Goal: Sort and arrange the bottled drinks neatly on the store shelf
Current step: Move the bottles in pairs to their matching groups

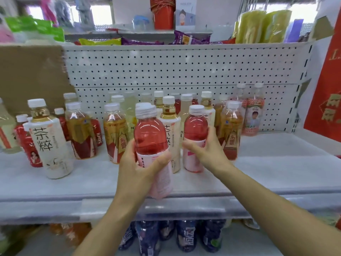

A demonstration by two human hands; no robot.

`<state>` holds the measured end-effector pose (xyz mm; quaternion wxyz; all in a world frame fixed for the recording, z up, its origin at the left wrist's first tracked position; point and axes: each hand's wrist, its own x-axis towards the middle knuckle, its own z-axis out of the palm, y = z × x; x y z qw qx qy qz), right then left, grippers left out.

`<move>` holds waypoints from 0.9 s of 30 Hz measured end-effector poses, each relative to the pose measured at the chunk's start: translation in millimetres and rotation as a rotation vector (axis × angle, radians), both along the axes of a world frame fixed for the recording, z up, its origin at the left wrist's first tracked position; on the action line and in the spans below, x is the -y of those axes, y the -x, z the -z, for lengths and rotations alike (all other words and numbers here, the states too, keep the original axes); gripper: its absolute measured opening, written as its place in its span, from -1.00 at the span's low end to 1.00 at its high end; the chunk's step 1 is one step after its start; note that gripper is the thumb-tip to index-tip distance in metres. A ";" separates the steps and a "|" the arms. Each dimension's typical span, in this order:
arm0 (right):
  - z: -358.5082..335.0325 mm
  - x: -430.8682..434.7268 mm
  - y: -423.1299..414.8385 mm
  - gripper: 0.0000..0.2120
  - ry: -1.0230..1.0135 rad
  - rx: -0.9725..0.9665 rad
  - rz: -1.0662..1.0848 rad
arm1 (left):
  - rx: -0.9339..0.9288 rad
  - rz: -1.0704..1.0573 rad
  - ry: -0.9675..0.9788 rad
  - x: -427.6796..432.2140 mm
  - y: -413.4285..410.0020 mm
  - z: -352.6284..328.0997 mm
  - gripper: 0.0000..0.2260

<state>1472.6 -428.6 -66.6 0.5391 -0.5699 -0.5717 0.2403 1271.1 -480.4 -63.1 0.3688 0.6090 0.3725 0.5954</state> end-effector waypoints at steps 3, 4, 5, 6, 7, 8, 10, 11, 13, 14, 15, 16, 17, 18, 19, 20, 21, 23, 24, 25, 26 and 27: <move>-3.6 -10.6 -7.5 -0.24 0.110 0.198 -0.019 | -0.017 -0.022 -0.004 0.3 -8.6 3.4 -0.47; -4.7 -8.4 -9.3 -0.27 0.082 0.263 0.007 | -0.024 -0.021 -0.008 1.6 -12.1 4.3 -0.48; -8.0 -0.6 -10.4 -0.31 0.004 0.317 0.062 | -0.028 -0.018 -0.016 2.8 -16.0 5.2 -0.48; -11.7 10.7 -10.8 -0.36 -0.120 0.333 0.126 | -0.030 -0.018 -0.026 3.8 -20.3 6.0 -0.49; -16.6 25.2 -9.5 -0.40 -0.246 0.304 0.142 | -0.036 -0.016 -0.036 4.5 -25.6 6.6 -0.49; -21.5 38.7 -7.9 -0.43 -0.324 0.251 0.090 | -0.050 -0.014 -0.045 4.5 -31.6 7.3 -0.49; -32.8 60.9 -1.6 -0.42 -0.290 0.176 -0.134 | -0.087 -0.007 -0.059 5.0 -46.2 7.9 -0.43; -36.4 67.6 1.8 -0.39 -0.239 0.201 -0.207 | -0.098 0.002 -0.070 4.6 -53.6 8.5 -0.41; -39.4 71.6 3.9 -0.38 -0.197 0.273 -0.204 | -0.106 0.023 -0.098 3.1 -67.9 7.8 -0.42; -41.3 71.4 2.8 -0.40 -0.212 0.279 -0.169 | -0.111 0.032 -0.117 1.8 -74.2 6.7 -0.40; -42.6 70.7 0.4 -0.42 -0.231 0.269 -0.136 | -0.122 0.038 -0.140 -1.0 -79.3 6.0 -0.39; -42.3 68.7 -3.5 -0.44 -0.246 0.254 -0.103 | -0.149 0.042 -0.159 -3.4 -83.1 4.8 -0.37; -40.6 65.8 -7.8 -0.45 -0.249 0.242 -0.070 | -0.195 0.040 -0.173 -6.0 -85.9 3.5 -0.34; -38.3 63.1 -11.8 -0.45 -0.240 0.224 -0.043 | -0.260 0.027 -0.183 -9.1 -87.0 3.3 -0.28; -35.8 59.7 -14.8 -0.45 -0.226 0.203 -0.027 | -0.341 -0.002 -0.198 -11.7 -86.9 3.4 -0.22; -32.6 55.8 -17.0 -0.44 -0.213 0.185 -0.019 | -0.425 -0.039 -0.215 -13.6 -85.5 4.0 -0.19; -29.6 52.1 -18.3 -0.42 -0.202 0.167 -0.016 | -0.491 -0.070 -0.234 -15.0 -84.1 5.2 -0.17; -26.3 45.9 -17.7 -0.41 -0.188 0.143 -0.011 | -0.548 -0.092 -0.249 -16.5 -82.9 9.2 -0.15; -25.1 41.9 -17.2 -0.41 -0.188 0.141 -0.005 | -0.554 -0.091 -0.244 -16.8 -83.3 11.8 -0.13; -24.5 38.0 -16.3 -0.41 -0.190 0.146 0.004 | -0.557 -0.091 -0.232 -17.9 -84.3 14.6 -0.12; -24.0 34.5 -15.3 -0.41 -0.187 0.161 0.015 | -0.559 -0.097 -0.220 -18.5 -85.6 16.9 -0.10; -24.0 31.3 -14.6 -0.40 -0.178 0.183 0.022 | -0.555 -0.111 -0.213 -19.8 -87.6 18.6 -0.08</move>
